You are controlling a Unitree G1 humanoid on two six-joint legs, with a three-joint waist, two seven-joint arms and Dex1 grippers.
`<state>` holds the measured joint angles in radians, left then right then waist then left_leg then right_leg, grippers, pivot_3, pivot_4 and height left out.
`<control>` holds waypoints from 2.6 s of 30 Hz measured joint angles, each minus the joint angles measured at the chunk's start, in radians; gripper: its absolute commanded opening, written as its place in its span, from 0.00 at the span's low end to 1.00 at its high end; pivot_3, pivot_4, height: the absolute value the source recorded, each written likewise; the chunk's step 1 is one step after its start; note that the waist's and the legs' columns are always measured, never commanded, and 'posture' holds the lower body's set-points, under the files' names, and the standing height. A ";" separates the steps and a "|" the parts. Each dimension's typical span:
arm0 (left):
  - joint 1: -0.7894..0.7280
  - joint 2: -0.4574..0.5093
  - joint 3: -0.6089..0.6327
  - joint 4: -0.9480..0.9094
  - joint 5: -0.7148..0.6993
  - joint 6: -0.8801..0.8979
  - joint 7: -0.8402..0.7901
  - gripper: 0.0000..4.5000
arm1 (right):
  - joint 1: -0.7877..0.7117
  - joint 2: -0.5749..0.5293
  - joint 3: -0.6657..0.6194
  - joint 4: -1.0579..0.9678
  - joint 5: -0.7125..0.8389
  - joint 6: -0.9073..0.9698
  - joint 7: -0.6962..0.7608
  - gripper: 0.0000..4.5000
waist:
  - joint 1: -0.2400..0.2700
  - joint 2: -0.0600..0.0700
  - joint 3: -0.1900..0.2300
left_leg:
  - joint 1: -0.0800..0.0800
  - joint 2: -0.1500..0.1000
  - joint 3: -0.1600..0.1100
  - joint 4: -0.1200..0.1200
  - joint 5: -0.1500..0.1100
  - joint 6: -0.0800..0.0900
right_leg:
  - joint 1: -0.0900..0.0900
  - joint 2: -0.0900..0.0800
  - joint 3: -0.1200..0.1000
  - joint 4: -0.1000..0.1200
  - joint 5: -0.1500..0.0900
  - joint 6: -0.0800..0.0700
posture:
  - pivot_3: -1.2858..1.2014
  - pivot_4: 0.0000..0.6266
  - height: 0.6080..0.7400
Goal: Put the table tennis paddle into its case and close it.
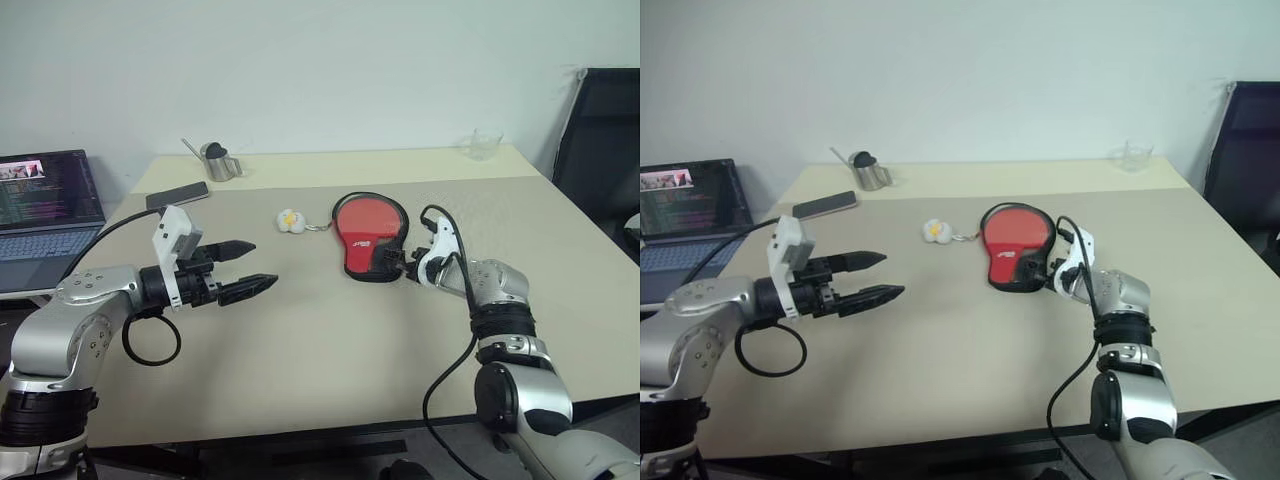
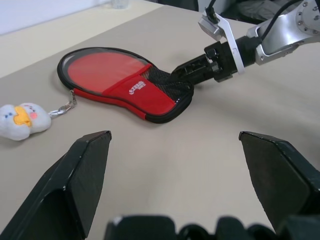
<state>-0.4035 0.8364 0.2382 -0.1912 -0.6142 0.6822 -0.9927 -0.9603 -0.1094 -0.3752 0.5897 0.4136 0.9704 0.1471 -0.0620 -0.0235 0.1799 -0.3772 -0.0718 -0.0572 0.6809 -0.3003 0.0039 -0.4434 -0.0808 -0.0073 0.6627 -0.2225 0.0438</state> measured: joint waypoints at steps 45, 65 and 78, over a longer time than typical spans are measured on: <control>-0.110 -0.004 -0.116 0.128 0.071 -0.084 -0.048 1.00 | 0.361 -0.322 0.340 -0.682 0.203 0.532 0.336 0.01 | 0.030 0.000 0.000 | -0.003 0.000 -0.003 -0.001 -0.001 0.001 | 0.001 0.000 -0.004 -0.007 0.000 0.000 | 0.52 0.24 1.00; -0.159 -0.020 -0.155 0.173 0.102 -0.106 -0.088 1.00 | 0.545 -0.511 0.449 -0.922 0.287 0.499 0.505 0.01 | 0.033 -0.001 0.000 | -0.003 0.000 -0.005 -0.001 -0.001 0.002 | 0.004 0.000 -0.006 -0.012 0.000 0.000 | 0.52 0.24 1.00; -0.157 -0.021 -0.155 0.173 0.106 -0.105 -0.087 1.00 | 0.553 -0.543 0.483 -0.942 0.312 0.492 0.542 0.01 | 0.033 -0.001 0.000 | -0.004 0.000 -0.006 -0.001 -0.001 0.002 | 0.004 0.000 -0.006 -0.013 0.000 0.000 | 0.52 0.24 1.00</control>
<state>-0.5607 0.8153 0.0836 -0.0186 -0.5085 0.5768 -1.0797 -0.4072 -0.6525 0.1082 -0.3522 0.7258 1.4624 0.6889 -0.0288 -0.0243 0.1795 -0.3809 -0.0716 -0.0628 0.6795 -0.3017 0.0059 -0.4398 -0.0806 -0.0135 0.6500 -0.2225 0.0439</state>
